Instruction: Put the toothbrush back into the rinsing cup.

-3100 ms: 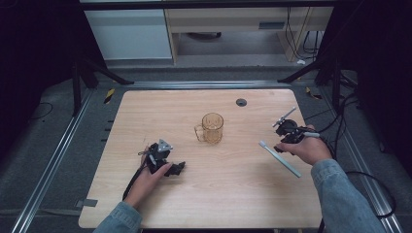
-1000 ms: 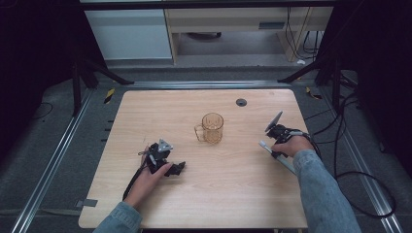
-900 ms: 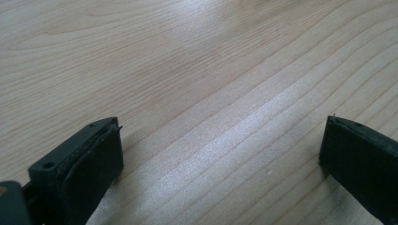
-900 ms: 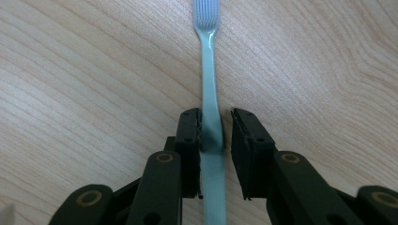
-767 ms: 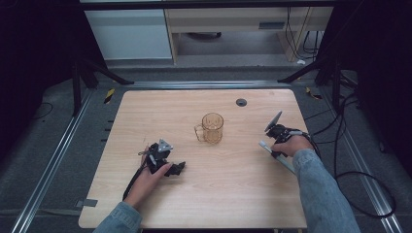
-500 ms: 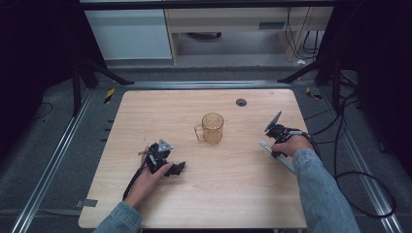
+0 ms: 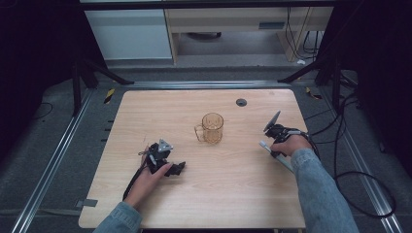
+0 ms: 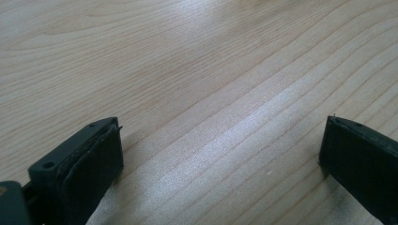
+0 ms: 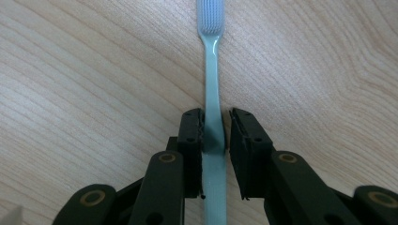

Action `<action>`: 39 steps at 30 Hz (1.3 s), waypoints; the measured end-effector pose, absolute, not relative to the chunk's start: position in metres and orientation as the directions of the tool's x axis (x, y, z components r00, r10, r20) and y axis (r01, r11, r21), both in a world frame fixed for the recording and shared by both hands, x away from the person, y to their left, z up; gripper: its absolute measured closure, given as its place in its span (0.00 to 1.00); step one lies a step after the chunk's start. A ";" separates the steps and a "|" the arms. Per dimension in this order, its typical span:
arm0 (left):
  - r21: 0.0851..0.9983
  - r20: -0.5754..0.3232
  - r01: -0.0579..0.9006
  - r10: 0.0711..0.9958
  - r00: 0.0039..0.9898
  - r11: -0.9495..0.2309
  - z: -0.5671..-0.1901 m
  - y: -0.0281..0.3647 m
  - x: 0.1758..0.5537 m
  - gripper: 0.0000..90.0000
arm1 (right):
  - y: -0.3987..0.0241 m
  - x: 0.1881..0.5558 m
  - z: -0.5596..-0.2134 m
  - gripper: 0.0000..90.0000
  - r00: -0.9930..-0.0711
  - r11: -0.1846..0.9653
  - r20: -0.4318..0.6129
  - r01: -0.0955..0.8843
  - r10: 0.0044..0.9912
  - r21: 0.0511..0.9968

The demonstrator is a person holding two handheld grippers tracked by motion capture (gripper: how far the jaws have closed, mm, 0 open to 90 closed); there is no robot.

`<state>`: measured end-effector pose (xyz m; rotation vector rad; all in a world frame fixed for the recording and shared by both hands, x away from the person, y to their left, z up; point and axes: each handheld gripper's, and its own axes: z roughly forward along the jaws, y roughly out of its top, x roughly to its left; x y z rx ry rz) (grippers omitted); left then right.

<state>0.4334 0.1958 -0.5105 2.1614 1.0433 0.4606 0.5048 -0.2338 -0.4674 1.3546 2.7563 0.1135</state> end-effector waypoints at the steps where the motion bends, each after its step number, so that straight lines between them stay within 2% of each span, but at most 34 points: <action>1: 0.710 0.020 0.546 0.788 0.615 -0.444 -0.511 0.196 0.433 0.00 | -0.233 0.504 -0.468 0.85 -0.605 0.605 -0.026 0.791 0.796 0.096; 7: 0.711 0.020 0.546 0.788 0.615 -0.444 -0.511 0.196 0.433 0.00 | -0.233 0.504 -0.467 0.88 -0.617 0.616 -0.025 0.781 0.787 0.102; 15: 0.710 0.020 0.545 0.787 0.616 -0.445 -0.511 0.196 0.433 0.00 | -0.231 0.498 -0.449 0.88 -0.598 0.586 0.001 0.786 0.801 0.196; 17: 0.710 0.020 0.545 0.787 0.616 -0.445 -0.511 0.196 0.433 0.00 | -0.230 0.497 -0.444 0.88 -0.626 0.610 0.000 0.760 0.780 0.224; 20: 0.710 0.020 0.546 0.787 0.616 -0.445 -0.511 0.196 0.433 0.00 | -0.226 0.493 -0.435 0.88 -0.602 0.577 0.021 0.774 0.798 0.260; 22: 0.710 0.021 0.545 0.788 0.616 -0.445 -0.511 0.196 0.433 0.00 | -0.228 0.492 -0.430 0.88 -0.643 0.611 0.017 0.735 0.766 0.293; 23: 0.710 0.021 0.546 0.788 0.616 -0.445 -0.511 0.196 0.433 0.00 | -0.224 0.490 -0.426 0.88 -0.610 0.577 0.023 0.761 0.792 0.296; 27: 0.712 0.018 0.546 0.789 0.615 -0.442 -0.511 0.195 0.433 0.00 | -0.219 0.484 -0.412 0.88 -0.639 0.589 0.016 0.718 0.769 0.371; 29: 0.712 0.018 0.546 0.789 0.614 -0.441 -0.511 0.195 0.433 0.00 | -0.211 0.479 -0.405 0.88 -0.616 0.556 0.031 0.731 0.787 0.395; 39: 0.712 0.018 0.546 0.789 0.614 -0.441 -0.511 0.195 0.433 0.00 | -0.175 0.466 -0.386 0.88 -0.686 0.579 0.005 0.618 0.728 0.533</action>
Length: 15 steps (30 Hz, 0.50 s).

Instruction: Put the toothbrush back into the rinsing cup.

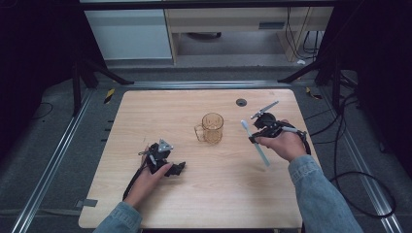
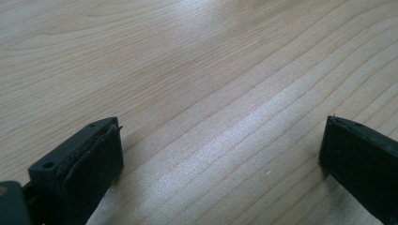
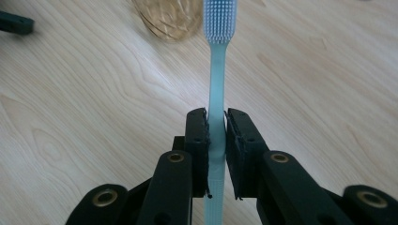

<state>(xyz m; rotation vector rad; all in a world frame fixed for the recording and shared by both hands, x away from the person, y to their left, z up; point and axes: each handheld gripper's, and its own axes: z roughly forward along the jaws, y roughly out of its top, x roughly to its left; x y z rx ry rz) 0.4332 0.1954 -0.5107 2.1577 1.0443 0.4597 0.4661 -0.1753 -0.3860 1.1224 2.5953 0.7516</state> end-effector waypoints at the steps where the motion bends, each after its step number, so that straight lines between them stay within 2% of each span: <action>1: 0.712 0.018 0.546 0.789 0.614 -0.441 -0.511 0.195 0.433 0.00 | -0.173 0.465 -0.385 0.88 -0.690 0.580 0.002 0.611 0.724 0.539; 15: 0.712 0.021 0.543 0.787 0.617 -0.445 -0.511 0.196 0.433 0.00 | -0.152 0.450 -0.374 0.88 -0.729 0.574 -0.013 0.528 0.685 0.625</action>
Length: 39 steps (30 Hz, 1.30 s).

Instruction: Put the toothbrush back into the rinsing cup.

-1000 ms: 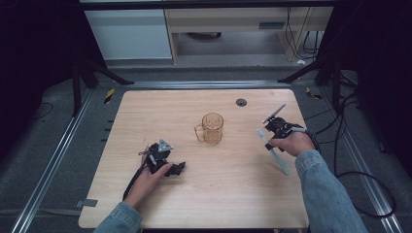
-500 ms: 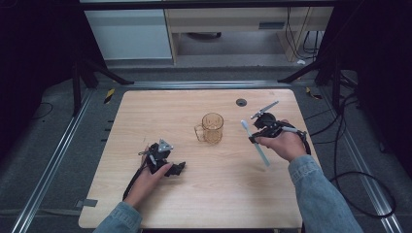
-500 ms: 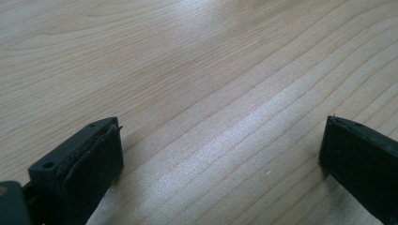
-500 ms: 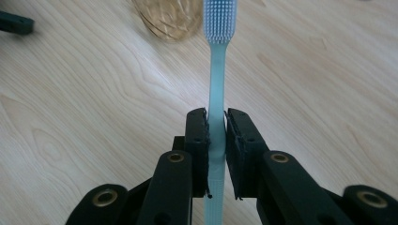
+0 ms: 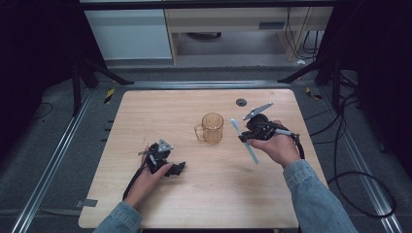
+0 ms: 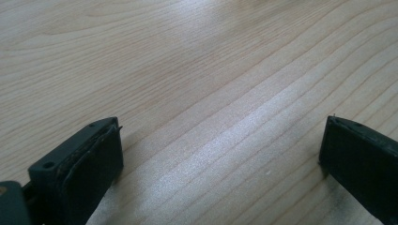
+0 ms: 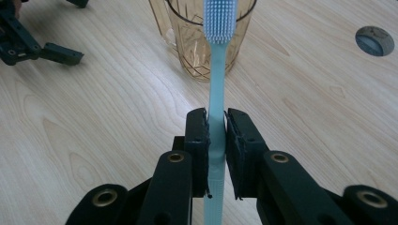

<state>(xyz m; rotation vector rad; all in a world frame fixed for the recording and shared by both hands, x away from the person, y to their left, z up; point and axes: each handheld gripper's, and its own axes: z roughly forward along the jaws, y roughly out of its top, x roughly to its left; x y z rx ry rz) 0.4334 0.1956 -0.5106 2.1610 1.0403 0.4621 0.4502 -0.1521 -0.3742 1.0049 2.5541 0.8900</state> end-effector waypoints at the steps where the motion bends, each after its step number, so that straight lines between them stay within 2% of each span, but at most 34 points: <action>1: 0.712 0.022 0.543 0.787 0.617 -0.445 -0.511 0.196 0.433 0.00 | -0.151 0.449 -0.374 0.88 -0.731 0.576 -0.014 0.525 0.682 0.626; 27: 0.712 0.022 0.544 0.788 0.615 -0.444 -0.511 0.195 0.433 0.00 | -0.115 0.431 -0.379 0.88 -0.777 0.577 -0.006 0.461 0.629 0.674; 39: 0.712 0.022 0.544 0.789 0.614 -0.444 -0.511 0.195 0.434 0.00 | -0.100 0.436 -0.387 0.88 -0.779 0.547 0.022 0.460 0.627 0.699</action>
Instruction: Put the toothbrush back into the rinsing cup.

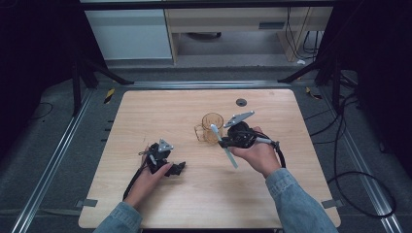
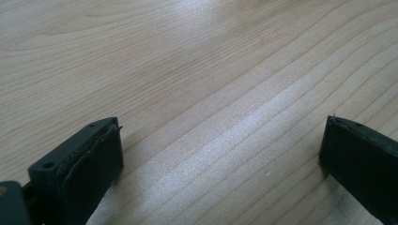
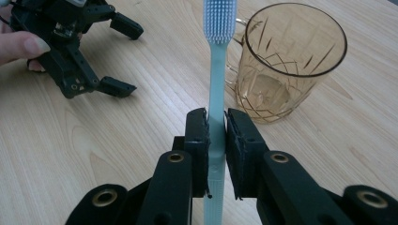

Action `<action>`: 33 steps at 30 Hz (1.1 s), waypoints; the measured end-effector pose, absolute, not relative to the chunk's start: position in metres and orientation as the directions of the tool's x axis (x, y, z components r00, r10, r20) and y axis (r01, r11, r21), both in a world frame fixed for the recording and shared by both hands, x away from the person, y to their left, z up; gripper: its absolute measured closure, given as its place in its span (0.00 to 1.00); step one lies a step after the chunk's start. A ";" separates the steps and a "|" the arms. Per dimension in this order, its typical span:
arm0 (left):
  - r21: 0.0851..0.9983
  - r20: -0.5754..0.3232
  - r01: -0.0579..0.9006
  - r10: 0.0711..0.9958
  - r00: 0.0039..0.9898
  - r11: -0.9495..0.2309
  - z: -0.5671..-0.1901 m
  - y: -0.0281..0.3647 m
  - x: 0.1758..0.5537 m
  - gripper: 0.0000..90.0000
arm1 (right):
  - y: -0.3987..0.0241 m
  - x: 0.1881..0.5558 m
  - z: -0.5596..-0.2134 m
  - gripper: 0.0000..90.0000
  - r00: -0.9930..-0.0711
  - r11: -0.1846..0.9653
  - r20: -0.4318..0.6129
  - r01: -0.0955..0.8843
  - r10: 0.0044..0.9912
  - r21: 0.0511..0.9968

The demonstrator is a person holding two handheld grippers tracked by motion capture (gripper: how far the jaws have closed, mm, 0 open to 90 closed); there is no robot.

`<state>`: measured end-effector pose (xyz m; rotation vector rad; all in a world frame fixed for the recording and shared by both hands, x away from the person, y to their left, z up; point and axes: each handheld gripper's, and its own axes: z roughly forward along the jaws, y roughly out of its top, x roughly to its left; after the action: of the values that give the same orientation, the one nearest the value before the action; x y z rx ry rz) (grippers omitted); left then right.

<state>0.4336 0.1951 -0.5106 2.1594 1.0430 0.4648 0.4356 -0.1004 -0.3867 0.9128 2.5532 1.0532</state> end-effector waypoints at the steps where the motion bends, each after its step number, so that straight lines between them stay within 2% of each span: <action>1: 0.712 0.022 0.544 0.789 0.614 -0.444 -0.511 0.195 0.434 0.00 | -0.099 0.436 -0.387 0.88 -0.779 0.545 0.021 0.458 0.627 0.702; 16: 0.712 0.023 0.544 0.789 0.615 -0.444 -0.511 0.195 0.434 0.00 | -0.079 0.438 -0.391 0.88 -0.773 0.533 0.012 0.449 0.635 0.718; 33: 0.712 0.022 0.544 0.789 0.614 -0.444 -0.511 0.195 0.434 0.00 | -0.067 0.439 -0.390 0.88 -0.756 0.469 0.025 0.430 0.654 0.772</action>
<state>0.4335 0.1951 -0.5106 2.1595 1.0431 0.4645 0.4391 -0.0670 -0.3898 0.9268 2.4453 1.1672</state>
